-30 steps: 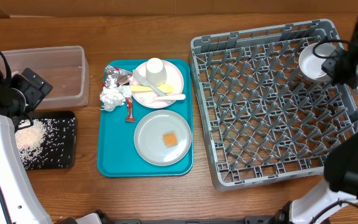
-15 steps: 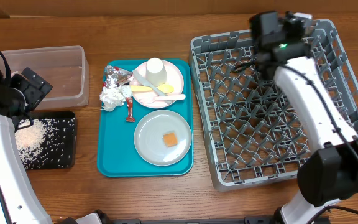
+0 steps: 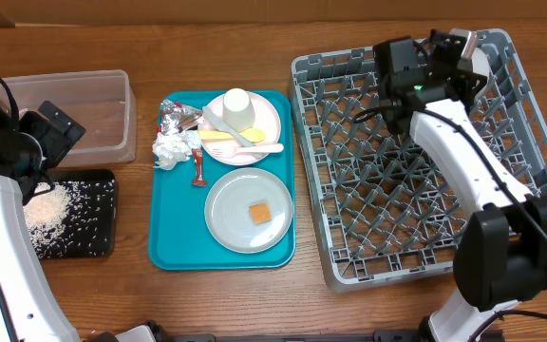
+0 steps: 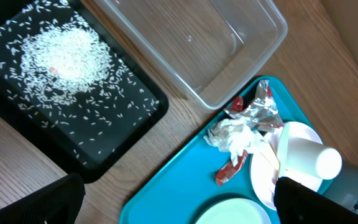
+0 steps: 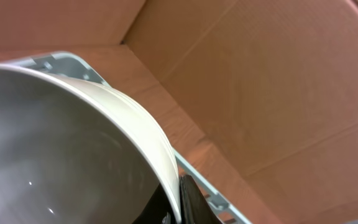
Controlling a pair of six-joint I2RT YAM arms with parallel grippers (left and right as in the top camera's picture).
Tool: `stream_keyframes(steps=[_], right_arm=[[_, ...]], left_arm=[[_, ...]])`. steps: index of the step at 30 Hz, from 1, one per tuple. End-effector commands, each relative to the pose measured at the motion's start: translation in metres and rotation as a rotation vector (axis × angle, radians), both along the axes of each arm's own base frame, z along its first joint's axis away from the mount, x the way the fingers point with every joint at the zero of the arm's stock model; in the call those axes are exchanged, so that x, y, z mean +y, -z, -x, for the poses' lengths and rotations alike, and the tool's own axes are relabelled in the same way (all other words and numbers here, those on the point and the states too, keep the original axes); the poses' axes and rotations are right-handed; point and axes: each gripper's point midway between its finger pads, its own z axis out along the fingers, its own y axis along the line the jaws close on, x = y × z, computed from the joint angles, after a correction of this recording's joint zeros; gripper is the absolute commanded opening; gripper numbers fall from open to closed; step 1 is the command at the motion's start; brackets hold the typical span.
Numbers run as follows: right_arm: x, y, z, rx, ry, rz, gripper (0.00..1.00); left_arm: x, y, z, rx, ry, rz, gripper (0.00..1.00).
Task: Sort waste into correct bins and load items into the dishwasher rack
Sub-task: 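Move the bowl toward the rack center with the right gripper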
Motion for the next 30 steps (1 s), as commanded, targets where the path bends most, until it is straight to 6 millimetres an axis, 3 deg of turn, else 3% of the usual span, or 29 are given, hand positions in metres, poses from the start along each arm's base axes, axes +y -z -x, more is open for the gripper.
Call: stream_keyframes(steps=[1,5,10,18,21,24,27,30], right_arm=[[-0.007,0.014,0.005,0.116,0.03,0.116,0.05],[-0.008,0.039,0.005,0.206,0.023,0.149,0.06],[0.001,0.051,0.003,0.233,0.001,0.154,0.06],[0.047,0.063,-0.002,0.27,-0.134,0.117,0.09],[0.068,0.071,-0.001,0.297,-0.196,0.091,0.15],[0.086,0.085,0.003,0.351,-0.262,0.031,0.39],[0.095,0.098,0.009,0.361,-0.28,-0.046,0.41],[0.101,0.106,0.016,0.345,-0.272,-0.15,0.54]], left_arm=[[-0.003,-0.004,-0.003,-0.023,0.002,0.026,1.0],[-0.003,-0.004,-0.003,-0.022,0.003,0.026,1.0],[-0.003,-0.005,-0.003,-0.023,0.002,0.025,1.0],[-0.002,-0.005,-0.005,-0.029,0.002,0.023,1.0],[-0.002,-0.005,-0.005,-0.03,0.002,0.022,1.0],[-0.002,-0.005,-0.005,-0.028,0.002,0.022,1.0],[-0.002,-0.005,-0.004,-0.027,0.002,0.023,1.0],[-0.003,-0.005,-0.004,-0.027,0.002,0.023,1.0]])
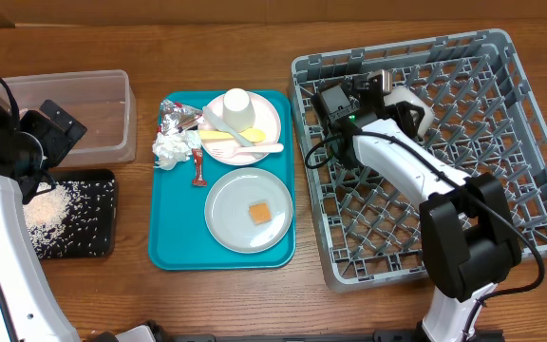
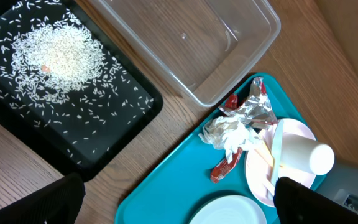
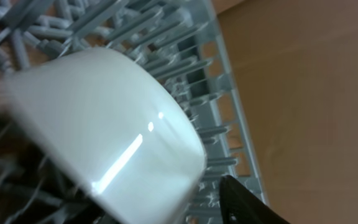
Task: Sort waste into correct bins and load items into the dishwasher rack
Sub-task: 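Move the bowl toward the rack center with the right gripper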
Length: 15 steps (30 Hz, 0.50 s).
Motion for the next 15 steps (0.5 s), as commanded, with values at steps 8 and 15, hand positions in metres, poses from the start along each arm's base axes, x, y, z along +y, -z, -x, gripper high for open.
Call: stream_keyframes(steps=[8,15], right_arm=[[0.071,-0.05,0.0,0.019,0.091,-0.849,0.59],[0.024,-0.178,-0.015,-0.245,0.092,-1.037,0.51]], left_arm=[[0.0,-0.004,-0.002,-0.014,-0.008,0.009,1.0],[0.0,-0.003,-0.001,-0.009,-0.007,0.011,1.0]])
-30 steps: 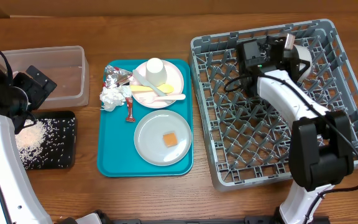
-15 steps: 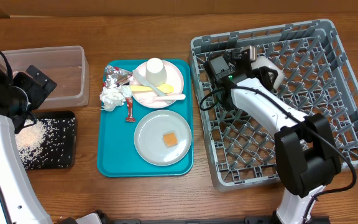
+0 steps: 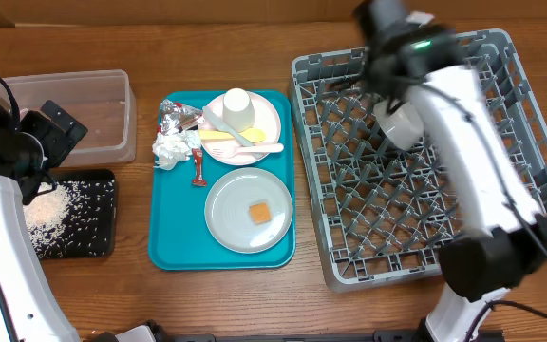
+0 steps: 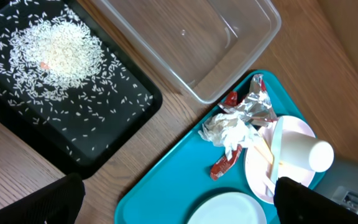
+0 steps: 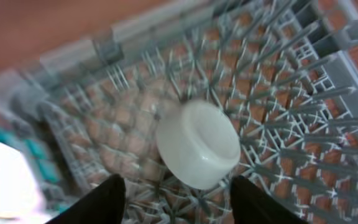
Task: Sort waste into correct bins and load items into the dishwasher rack
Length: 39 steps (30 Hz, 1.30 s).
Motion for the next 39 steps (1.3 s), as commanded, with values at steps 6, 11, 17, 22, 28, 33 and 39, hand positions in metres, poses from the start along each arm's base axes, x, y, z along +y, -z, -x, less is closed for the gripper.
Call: stream_keyframes(steps=[6,11,17,22,28,33,39], right_arm=[[-0.07,-0.008,0.0,0.005,0.116,-0.305,0.11],[-0.054,0.051,-0.005,0.128,0.03,-0.436,0.06],[-0.033,0.117,-0.006,0.221,0.02,-0.456,0.06],[-0.023,0.134,0.0,0.256,0.012,-0.477,0.06],[-0.009,0.138,0.004,0.275,-0.024,-0.478,0.08],[0.0,0.13,0.002,0.261,-0.054,-0.471,0.1],[-0.023,0.066,-0.017,0.1,-0.038,-0.475,1.0]], left_arm=[[0.002,-0.005,-0.002,-0.016,-0.011,0.001,1.0],[0.002,-0.005,-0.003,-0.018,-0.011,0.0,1.0],[0.002,-0.004,-0.002,-0.015,-0.011,0.001,1.0],[0.002,-0.004,-0.002,-0.014,-0.012,0.002,1.0],[0.002,-0.004,-0.002,-0.014,-0.011,0.002,1.0],[0.002,-0.004,-0.002,-0.014,-0.011,0.002,1.0],[0.0,-0.004,-0.002,-0.017,-0.007,0.009,1.0]])
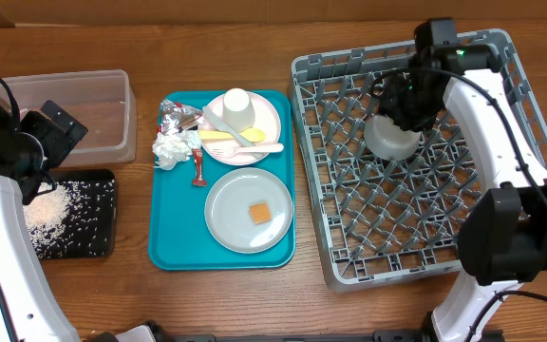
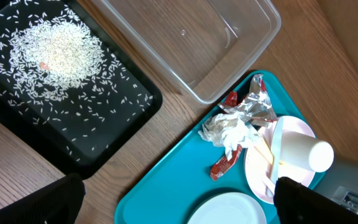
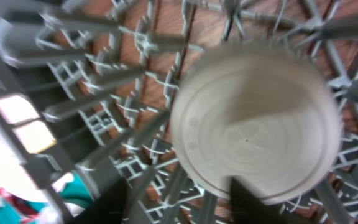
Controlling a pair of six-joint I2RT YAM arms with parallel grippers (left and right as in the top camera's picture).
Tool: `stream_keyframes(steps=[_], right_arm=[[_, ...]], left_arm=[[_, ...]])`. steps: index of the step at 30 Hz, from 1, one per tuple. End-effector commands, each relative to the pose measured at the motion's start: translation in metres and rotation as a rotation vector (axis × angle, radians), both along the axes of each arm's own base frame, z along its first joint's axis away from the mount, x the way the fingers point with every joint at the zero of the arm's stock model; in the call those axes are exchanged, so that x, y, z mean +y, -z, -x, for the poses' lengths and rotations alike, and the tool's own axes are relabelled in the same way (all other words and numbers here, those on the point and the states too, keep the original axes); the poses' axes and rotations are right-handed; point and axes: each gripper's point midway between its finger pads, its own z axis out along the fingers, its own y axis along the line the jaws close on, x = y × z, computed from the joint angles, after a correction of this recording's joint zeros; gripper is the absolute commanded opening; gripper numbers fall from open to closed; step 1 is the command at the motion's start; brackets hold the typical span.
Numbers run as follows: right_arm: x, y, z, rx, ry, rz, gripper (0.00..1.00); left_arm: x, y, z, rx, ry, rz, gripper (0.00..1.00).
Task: Sort waste into correct bins and load items into the dishwasher rack
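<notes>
A white bowl (image 1: 392,139) lies upside down on the tines of the grey dishwasher rack (image 1: 530,114), in its back left part. My right gripper (image 1: 405,103) hovers just above it, open; in the blurred right wrist view the bowl (image 3: 257,127) fills the frame and one finger (image 3: 244,199) overlaps its rim. The teal tray (image 1: 174,247) carries a white cup (image 1: 236,107) on a pink plate (image 1: 270,122) with cutlery, a white plate (image 1: 235,223) with a food scrap, crumpled foil (image 1: 177,117), a napkin (image 1: 169,147) and a red wrapper (image 1: 198,168). My left gripper (image 2: 182,205) is open.
A clear plastic bin (image 1: 93,114) stands at the back left. In front of it lies a black tray (image 1: 98,237) with spilled rice. My left arm stands over these two, beside the table's left edge.
My right gripper was higher over the rack with the bowl lying upside down below it. Now it is much closer, right over the bowl's base. The left arm has not moved.
My right gripper held the white bowl by its rim over the rack's back right corner, then over the rack's back left. Then the bowl lay upside down on the tines with the gripper open above it. Now the gripper is close over the bowl.
</notes>
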Motion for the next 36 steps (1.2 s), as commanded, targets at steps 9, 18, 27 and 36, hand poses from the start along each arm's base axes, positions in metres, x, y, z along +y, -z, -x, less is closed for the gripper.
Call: stream_keyframes(steps=[9,18,27,36], right_arm=[[-0.138,-0.142,-0.033,-0.37,0.292,0.034,1.0],[-0.199,-0.141,-0.018,-0.368,0.425,0.06,1.0],[-0.203,-0.141,-0.017,-0.368,0.434,0.061,1.0],[-0.203,-0.141,-0.017,-0.368,0.434,0.061,1.0]], left_arm=[[-0.083,-0.012,-0.011,-0.098,0.402,0.227,0.98],[-0.15,0.002,-0.003,0.029,0.669,0.058,1.0],[-0.162,0.045,0.013,0.256,0.599,-0.056,1.0],[-0.165,0.142,0.021,0.531,0.565,0.042,0.9]])
